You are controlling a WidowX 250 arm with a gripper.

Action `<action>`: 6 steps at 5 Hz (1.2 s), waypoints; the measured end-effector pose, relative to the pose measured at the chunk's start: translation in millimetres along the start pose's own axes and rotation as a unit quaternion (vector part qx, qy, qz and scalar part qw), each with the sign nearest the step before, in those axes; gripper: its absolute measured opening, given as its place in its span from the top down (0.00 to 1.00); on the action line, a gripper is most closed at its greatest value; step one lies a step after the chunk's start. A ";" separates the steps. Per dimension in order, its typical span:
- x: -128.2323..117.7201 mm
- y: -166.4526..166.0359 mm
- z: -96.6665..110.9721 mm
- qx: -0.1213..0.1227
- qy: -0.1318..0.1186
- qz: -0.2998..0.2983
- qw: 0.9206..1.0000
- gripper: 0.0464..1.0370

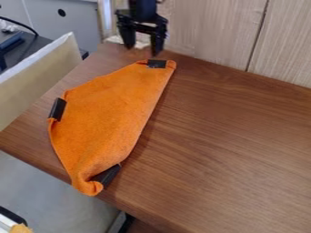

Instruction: Fold the cloth from top to bottom

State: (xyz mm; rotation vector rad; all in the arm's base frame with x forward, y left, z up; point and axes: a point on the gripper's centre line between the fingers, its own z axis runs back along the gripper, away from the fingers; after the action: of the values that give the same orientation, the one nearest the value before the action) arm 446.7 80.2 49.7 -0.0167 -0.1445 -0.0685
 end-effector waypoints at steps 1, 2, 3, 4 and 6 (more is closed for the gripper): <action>14.8 -5.4 -19.1 -0.011 0.002 -0.029 1.000 0.04; 23.8 -6.8 -35.2 -0.011 0.003 -0.056 0.998 0.04; 23.9 -13.8 -38.4 -0.008 0.007 -0.071 0.997 0.04; 14.0 -15.9 -46.6 -0.006 0.021 -0.074 0.997 0.04; -6.8 -25.3 -46.0 -0.002 0.048 -0.094 0.994 0.09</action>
State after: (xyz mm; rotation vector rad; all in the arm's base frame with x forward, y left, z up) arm 444.8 54.5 3.5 -0.0032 -0.0486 -0.2571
